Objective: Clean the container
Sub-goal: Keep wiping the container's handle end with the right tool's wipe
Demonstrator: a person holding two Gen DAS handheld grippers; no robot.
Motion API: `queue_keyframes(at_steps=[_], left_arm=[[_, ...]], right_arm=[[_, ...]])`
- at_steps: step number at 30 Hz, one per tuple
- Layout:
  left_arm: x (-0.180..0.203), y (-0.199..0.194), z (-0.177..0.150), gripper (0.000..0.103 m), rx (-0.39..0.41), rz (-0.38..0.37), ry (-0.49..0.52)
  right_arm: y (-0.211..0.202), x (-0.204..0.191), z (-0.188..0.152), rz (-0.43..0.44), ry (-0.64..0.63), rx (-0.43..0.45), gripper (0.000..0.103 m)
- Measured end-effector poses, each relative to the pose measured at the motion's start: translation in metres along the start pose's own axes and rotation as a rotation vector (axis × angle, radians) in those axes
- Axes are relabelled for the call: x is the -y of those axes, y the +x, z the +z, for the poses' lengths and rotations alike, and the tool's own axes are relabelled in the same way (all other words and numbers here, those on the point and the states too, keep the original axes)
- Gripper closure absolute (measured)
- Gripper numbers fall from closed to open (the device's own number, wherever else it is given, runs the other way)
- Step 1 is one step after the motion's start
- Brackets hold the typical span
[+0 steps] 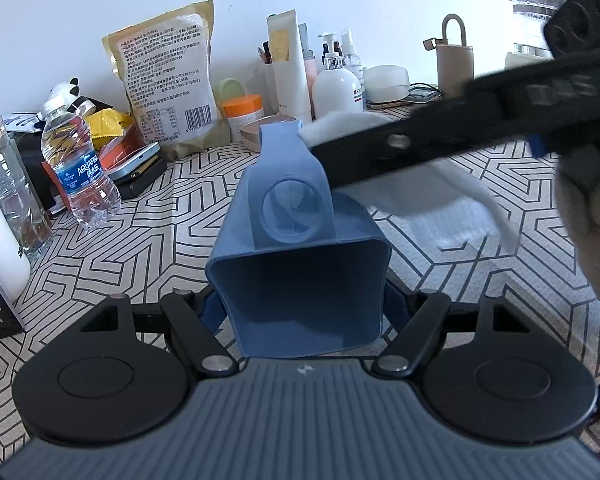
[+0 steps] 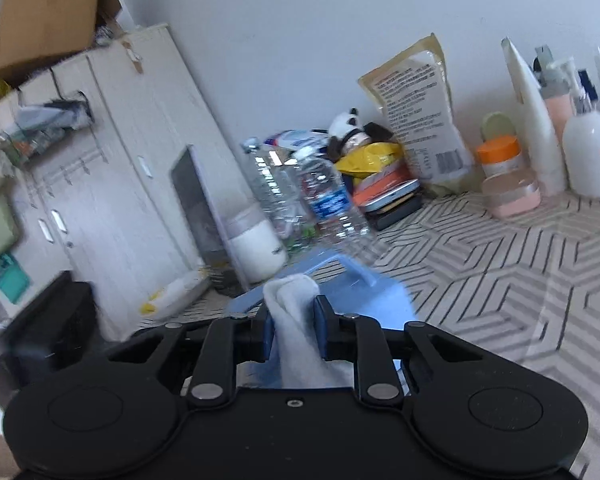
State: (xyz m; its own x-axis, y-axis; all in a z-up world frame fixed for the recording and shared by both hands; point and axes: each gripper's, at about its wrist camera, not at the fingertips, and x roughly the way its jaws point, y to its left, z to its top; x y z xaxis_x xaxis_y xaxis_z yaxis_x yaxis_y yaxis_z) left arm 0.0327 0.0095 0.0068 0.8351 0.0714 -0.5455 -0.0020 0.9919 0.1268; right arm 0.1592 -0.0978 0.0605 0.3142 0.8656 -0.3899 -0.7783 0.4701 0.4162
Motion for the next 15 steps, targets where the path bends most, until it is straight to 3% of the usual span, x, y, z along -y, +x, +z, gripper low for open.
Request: queue_keyframes(at_steps=[15], left_arm=[[0.0022, -0.0012, 0.0006, 0.027, 0.003, 0.0, 0.001]], right_arm=[[-0.0053, -0.0014, -0.0055, 0.066, 0.021, -0.013, 0.081]])
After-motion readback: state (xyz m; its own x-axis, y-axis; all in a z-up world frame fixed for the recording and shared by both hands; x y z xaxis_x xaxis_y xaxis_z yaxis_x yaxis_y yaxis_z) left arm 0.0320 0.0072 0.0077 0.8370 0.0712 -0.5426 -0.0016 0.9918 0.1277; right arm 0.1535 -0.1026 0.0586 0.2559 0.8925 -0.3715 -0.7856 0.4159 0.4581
